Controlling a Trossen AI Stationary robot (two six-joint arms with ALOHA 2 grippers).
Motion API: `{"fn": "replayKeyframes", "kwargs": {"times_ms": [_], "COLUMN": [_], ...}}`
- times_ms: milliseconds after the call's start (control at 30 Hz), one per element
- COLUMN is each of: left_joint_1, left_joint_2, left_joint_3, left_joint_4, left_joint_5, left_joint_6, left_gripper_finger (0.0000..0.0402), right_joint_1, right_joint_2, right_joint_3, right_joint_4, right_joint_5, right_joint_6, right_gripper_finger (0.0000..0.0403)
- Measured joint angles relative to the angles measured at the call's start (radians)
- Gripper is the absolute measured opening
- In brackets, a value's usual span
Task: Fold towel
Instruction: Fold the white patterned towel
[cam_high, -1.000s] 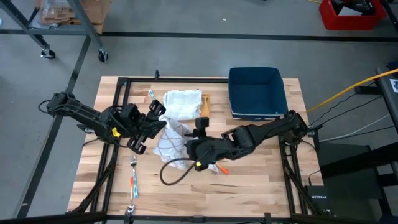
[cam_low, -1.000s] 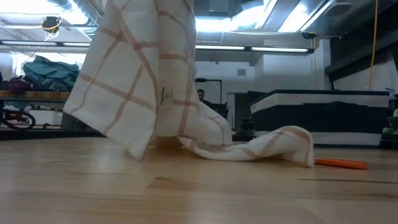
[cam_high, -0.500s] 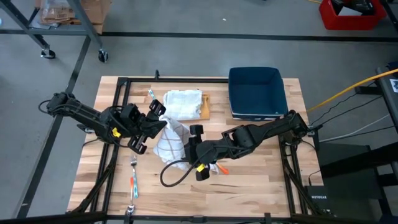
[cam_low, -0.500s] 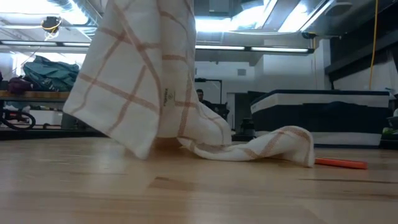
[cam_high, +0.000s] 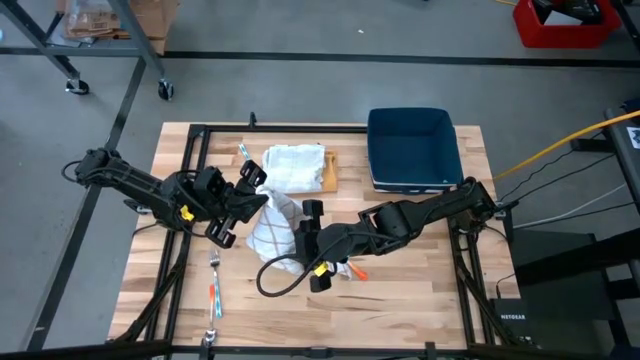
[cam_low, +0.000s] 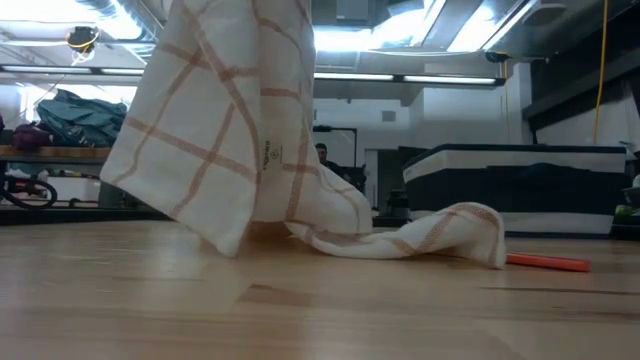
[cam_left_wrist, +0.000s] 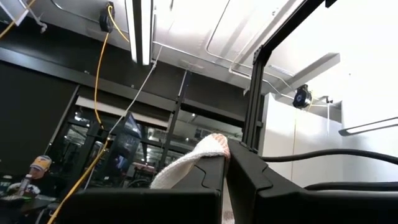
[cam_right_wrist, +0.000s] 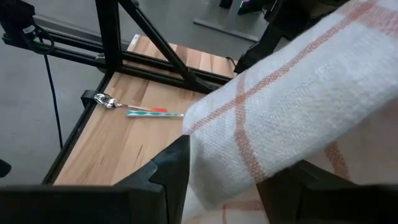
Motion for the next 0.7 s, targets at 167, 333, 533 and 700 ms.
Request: {"fn": "replayKeyframes", "kwargs": {"times_ms": [167,333,533,700], "left_joint_1": [0.000,0.000,0.000,0.000], "left_joint_2": [0.000,0.000,0.000,0.000], "left_joint_3": [0.000,0.000,0.000,0.000], "left_joint_4": [-0.001,-0.006,-0.019,-0.022], "left_joint_5": [0.000,0.000,0.001,0.001], "left_joint_6": [0.000,0.000,0.000,0.001], "left_gripper_finger": [0.0000,0.0000,0.0000,0.0000], "right_joint_1": [-0.002,-0.002,-0.002,-0.002], "right_joint_2": [0.000,0.000,0.000,0.000], "right_joint_3": [0.000,0.000,0.000,0.000], "right_joint_4": [-0.002,-0.010,-0.010,0.005], "right_joint_5": [-0.005,-0.007,-0.030,-0.030], "right_joint_6": [0.055,0.100,0.100,0.074], "right_gripper_finger": [0.0166,0.0152,0.0050,0.0014]}}
